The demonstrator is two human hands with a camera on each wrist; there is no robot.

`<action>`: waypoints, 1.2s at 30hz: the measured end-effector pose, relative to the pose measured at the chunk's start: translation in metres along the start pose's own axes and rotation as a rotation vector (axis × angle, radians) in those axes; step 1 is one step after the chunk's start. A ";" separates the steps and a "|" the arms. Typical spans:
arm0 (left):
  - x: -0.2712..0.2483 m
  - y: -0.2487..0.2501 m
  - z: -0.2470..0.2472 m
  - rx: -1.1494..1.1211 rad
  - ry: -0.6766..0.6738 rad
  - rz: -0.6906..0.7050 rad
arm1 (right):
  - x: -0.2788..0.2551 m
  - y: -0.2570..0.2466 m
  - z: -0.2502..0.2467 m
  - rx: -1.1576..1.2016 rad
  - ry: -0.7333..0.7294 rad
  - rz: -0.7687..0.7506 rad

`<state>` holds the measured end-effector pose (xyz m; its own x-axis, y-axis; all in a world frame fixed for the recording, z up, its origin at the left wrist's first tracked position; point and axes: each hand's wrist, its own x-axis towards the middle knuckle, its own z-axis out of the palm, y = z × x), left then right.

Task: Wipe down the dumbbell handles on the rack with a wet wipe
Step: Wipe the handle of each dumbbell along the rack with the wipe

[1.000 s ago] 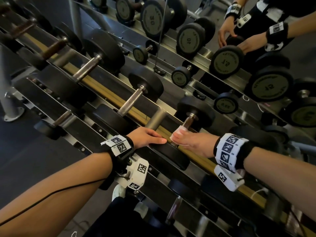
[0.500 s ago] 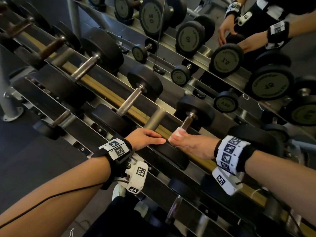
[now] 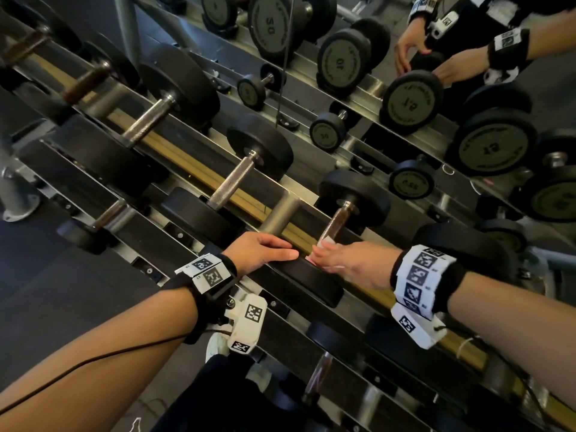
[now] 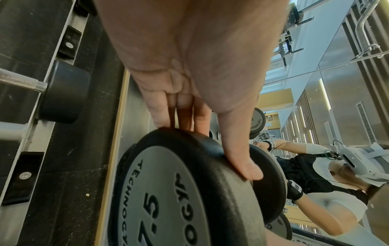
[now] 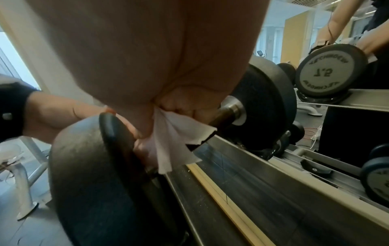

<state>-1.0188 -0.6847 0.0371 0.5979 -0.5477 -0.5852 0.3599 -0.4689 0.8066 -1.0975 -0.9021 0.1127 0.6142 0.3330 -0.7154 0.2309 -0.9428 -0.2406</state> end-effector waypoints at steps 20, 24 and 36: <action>-0.001 0.004 0.001 0.066 0.004 -0.016 | 0.015 0.035 -0.016 -0.201 0.030 0.129; -0.001 0.004 0.000 0.070 -0.003 -0.012 | 0.010 0.014 -0.018 -0.173 0.034 0.092; -0.001 0.003 -0.001 0.072 -0.018 -0.014 | 0.005 0.009 -0.026 -0.159 0.121 0.134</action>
<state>-1.0174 -0.6849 0.0405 0.5801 -0.5530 -0.5981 0.3154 -0.5244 0.7909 -1.0727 -0.9081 0.1236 0.7311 0.2143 -0.6478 0.2516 -0.9672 -0.0359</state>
